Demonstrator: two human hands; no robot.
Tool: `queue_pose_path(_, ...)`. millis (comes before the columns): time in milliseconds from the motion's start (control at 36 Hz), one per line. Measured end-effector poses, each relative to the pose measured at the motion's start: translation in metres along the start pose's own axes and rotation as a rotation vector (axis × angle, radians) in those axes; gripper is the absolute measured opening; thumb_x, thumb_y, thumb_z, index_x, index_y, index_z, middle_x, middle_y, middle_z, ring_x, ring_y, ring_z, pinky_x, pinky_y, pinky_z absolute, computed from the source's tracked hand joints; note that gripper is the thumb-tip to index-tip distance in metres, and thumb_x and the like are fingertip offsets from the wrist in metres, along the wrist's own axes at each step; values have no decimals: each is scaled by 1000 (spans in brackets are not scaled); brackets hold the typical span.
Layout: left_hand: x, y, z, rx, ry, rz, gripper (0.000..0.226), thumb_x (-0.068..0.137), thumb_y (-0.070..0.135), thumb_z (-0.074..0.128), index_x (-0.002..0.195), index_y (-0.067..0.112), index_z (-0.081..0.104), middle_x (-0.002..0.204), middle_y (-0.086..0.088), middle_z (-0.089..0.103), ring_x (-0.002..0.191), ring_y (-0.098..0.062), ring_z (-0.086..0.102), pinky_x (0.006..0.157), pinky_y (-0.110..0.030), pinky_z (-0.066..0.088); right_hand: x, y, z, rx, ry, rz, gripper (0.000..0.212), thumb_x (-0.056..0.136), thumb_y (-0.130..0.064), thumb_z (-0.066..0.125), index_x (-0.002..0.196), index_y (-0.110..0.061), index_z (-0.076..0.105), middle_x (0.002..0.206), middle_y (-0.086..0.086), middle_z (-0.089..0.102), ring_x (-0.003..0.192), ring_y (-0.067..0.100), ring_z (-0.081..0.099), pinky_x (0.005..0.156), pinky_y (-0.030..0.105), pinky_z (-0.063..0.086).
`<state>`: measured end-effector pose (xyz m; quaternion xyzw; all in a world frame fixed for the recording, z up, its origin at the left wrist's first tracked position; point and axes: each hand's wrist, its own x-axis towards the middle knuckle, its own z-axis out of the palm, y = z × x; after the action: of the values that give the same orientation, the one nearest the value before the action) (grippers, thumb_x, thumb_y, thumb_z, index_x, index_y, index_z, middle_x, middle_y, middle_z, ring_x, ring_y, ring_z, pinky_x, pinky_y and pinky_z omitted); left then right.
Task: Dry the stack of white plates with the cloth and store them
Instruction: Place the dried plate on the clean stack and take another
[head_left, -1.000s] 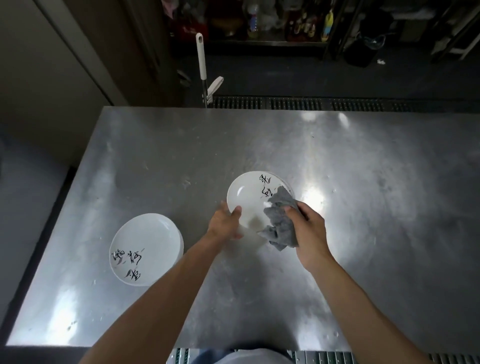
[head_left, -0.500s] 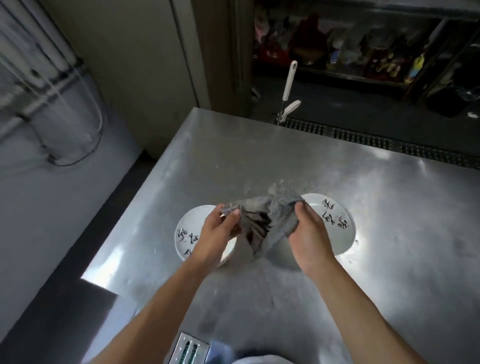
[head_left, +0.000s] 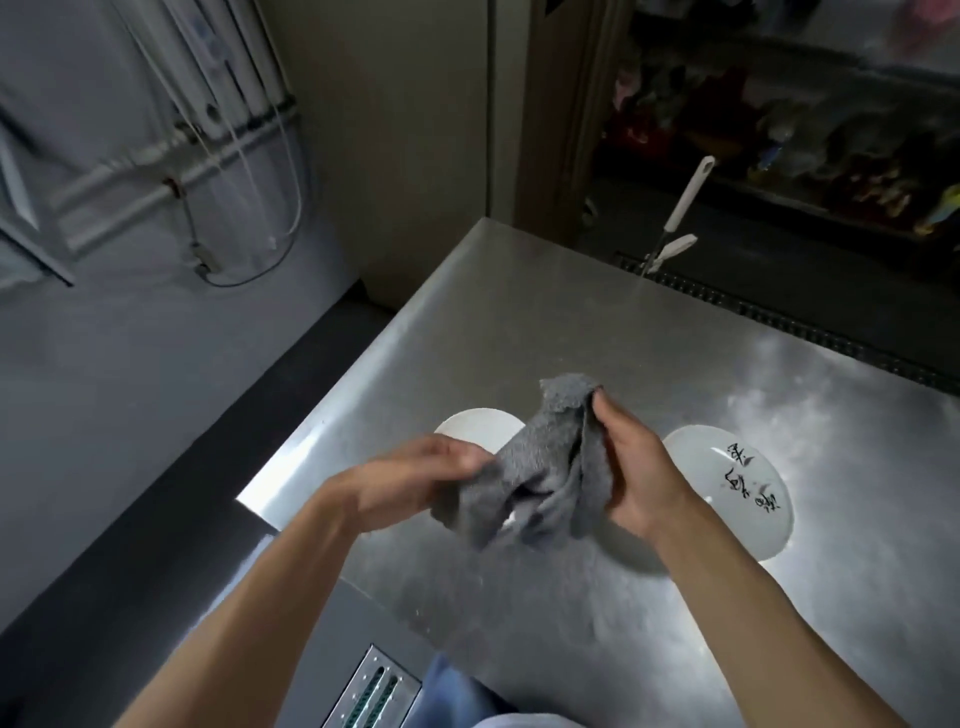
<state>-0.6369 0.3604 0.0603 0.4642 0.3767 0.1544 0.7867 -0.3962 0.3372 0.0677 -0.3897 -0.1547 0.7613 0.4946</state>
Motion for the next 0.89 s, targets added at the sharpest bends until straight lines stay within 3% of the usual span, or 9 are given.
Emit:
queue_pose_path(111,0,12,2,-66,28,97,19,89,19,71,94,4,60,94,-16,57,90,-31,52,81,-38,42,5,-2,4,-32,-65,141,59,98,-55,45,120,-8,73,127,19,67,119,30,65,87,38,58)
queue_pose_path(194,9,21,1,-229,107,144,12,92,20,65,95,11,58,91,-11,60,82,-23,58,73,-32,47,6,-1,0,-73,-122,206,67,100,-62,42,135,-8,61,136,18,61,127,31,59,93,37,56)
queue_pose_path(278,18,18,-2,-329,158,188,8,97,21,61,94,14,57,93,-10,61,84,-20,62,75,-29,54,3,5,-6,-187,-179,216,53,91,-47,69,126,-7,68,128,19,66,119,29,64,93,34,55)
queue_pose_path(333,20,13,-4,-353,170,195,8,102,22,57,97,16,56,95,-11,59,85,-21,60,78,-32,53,2,9,-10,-237,-155,218,34,80,-27,83,107,-8,76,109,17,73,100,24,71,82,30,57)
queue_pose_path(417,23,3,-8,-262,239,137,8,104,26,54,102,18,54,95,-11,59,81,-20,60,71,-31,52,1,14,-15,-206,-40,173,11,81,-7,76,91,-9,79,98,16,76,89,22,74,73,29,58)
queue_pose_path(528,25,-12,-16,-66,417,31,13,102,24,61,112,19,54,100,-15,63,88,-28,59,64,-34,46,1,14,-11,-134,101,89,34,77,-8,73,109,-5,64,103,16,74,92,23,73,72,32,60)
queue_pose_path(639,29,-32,-12,-171,539,-73,42,99,35,65,135,16,54,111,-12,69,96,-25,62,80,-37,50,-2,10,0,-64,58,30,42,83,-9,70,124,-12,64,116,17,70,106,25,69,82,32,59)
queue_pose_path(778,22,-55,1,-413,201,-196,71,89,71,56,149,36,39,134,-25,64,125,-37,63,111,-50,47,-2,5,13,-31,1,-16,42,86,-11,68,128,-14,61,117,16,70,109,28,69,83,36,59)
queue_pose_path(889,25,-70,17,-527,62,55,96,76,64,78,156,45,28,139,-25,59,131,-40,57,113,-55,42,1,6,21,-19,-24,-110,29,89,-10,64,118,-13,61,109,16,70,102,26,70,82,36,59)
